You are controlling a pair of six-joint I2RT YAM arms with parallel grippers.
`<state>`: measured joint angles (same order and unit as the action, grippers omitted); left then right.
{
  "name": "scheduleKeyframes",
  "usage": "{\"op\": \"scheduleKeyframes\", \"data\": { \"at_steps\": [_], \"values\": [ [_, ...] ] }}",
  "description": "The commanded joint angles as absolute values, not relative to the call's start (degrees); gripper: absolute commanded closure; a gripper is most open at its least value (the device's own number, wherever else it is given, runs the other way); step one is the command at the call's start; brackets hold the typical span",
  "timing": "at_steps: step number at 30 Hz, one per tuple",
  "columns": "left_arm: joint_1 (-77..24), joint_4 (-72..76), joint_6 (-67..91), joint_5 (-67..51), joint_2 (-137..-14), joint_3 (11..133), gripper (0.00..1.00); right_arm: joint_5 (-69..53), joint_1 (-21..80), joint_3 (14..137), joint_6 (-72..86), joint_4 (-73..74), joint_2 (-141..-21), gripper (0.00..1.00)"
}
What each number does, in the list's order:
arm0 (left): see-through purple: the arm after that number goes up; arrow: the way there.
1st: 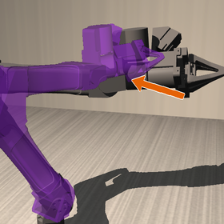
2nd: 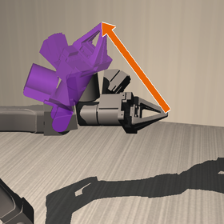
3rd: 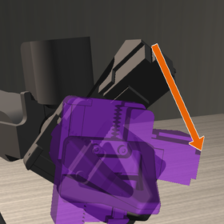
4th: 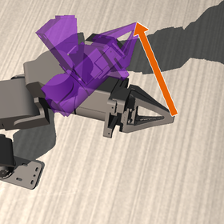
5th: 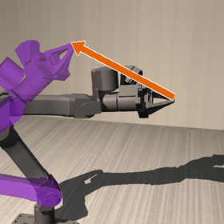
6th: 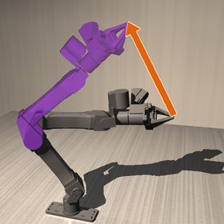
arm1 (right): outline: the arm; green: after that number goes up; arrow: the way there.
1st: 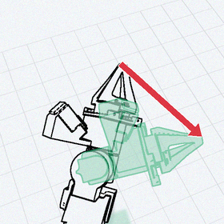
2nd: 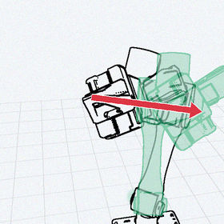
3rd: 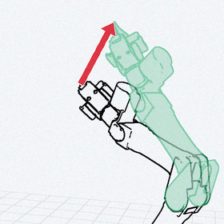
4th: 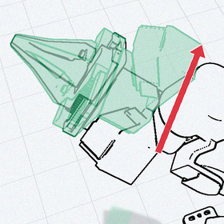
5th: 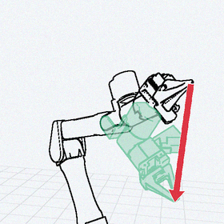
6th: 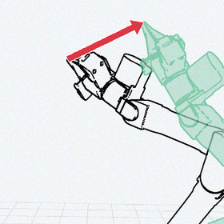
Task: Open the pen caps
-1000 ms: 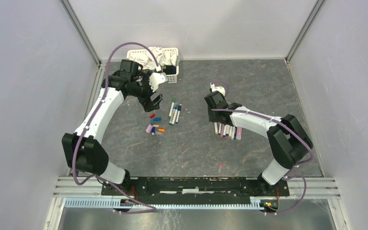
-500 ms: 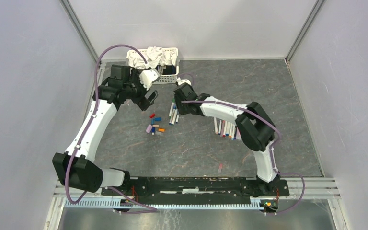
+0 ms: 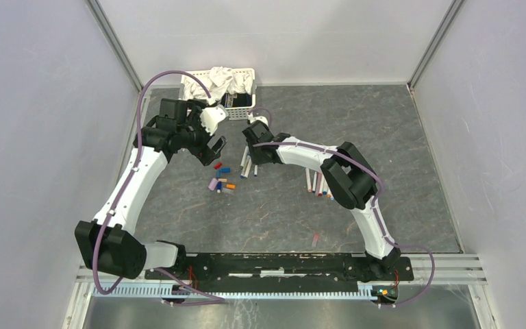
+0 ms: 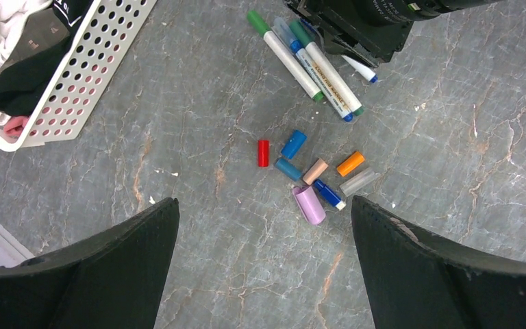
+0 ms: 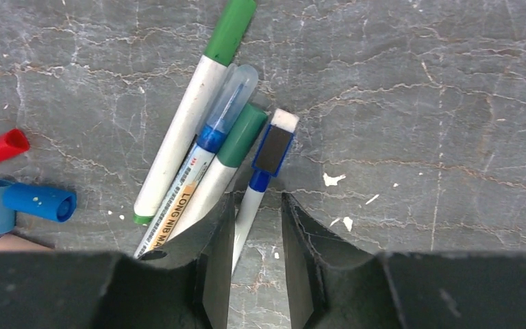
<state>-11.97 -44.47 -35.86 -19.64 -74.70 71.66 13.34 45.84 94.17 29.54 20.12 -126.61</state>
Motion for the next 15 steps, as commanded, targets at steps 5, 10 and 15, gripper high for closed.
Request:
{"op": "scheduleKeyframes", "data": {
  "at_steps": [5,10,15],
  "values": [
    [-11.9,-45.2,-36.1,-21.4,-73.4,72.9,0.00,20.3,45.7,91.5,27.1,22.2,-124.8,0.72],
    [-11.9,-45.8,-36.4,-22.6,-74.1,73.5,0.00,22.8,45.5,86.7,24.6,22.1,-120.8,0.87],
    [-11.8,-48.0,-38.5,-25.5,-74.3,72.9,0.00,10.7,41.9,79.5,24.0,17.3,-114.1,1.00]
  ]
}}
